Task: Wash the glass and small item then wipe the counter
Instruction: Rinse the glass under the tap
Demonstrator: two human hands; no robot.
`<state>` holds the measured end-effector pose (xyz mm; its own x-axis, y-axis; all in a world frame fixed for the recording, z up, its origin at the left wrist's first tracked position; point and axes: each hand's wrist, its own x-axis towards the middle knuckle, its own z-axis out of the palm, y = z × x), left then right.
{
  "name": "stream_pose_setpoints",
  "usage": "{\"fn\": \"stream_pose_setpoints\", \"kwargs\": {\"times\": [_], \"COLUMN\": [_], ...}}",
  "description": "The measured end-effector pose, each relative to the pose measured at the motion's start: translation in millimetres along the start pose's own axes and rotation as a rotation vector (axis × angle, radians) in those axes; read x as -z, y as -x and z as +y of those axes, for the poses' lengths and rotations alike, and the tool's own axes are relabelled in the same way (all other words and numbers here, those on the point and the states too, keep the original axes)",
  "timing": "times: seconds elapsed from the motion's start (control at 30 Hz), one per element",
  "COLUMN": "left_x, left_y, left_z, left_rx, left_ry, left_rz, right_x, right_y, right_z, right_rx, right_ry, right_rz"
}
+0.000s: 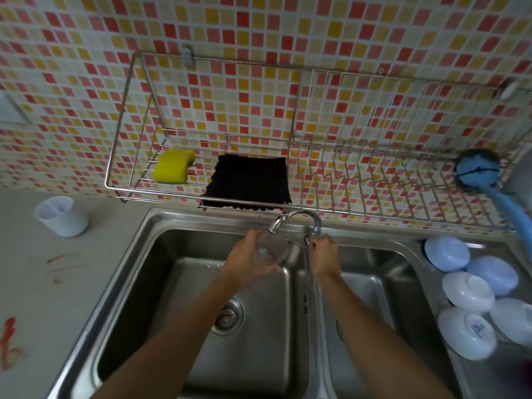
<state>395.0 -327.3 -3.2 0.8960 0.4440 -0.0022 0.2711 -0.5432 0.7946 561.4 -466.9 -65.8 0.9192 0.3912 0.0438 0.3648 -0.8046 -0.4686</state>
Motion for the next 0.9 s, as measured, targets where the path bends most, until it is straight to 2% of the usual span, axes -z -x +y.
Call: {"fn": "stream_pose_setpoints", "kwargs": {"times": [0.6, 0.9], "left_x": [-7, -9], "left_y": [4, 7], "left_z": [8, 11], "left_rx": [0.050, 0.002], "left_ry": [0.087, 0.064], "left_rz": [-0.034, -0.069], "right_x": [-15, -11], "right_y": [2, 11], "right_z": [-7, -7], "right_rx": [0.011, 0.049], "right_ry": [0.040, -0.057], "right_rz": [-0.115, 0.023]}}
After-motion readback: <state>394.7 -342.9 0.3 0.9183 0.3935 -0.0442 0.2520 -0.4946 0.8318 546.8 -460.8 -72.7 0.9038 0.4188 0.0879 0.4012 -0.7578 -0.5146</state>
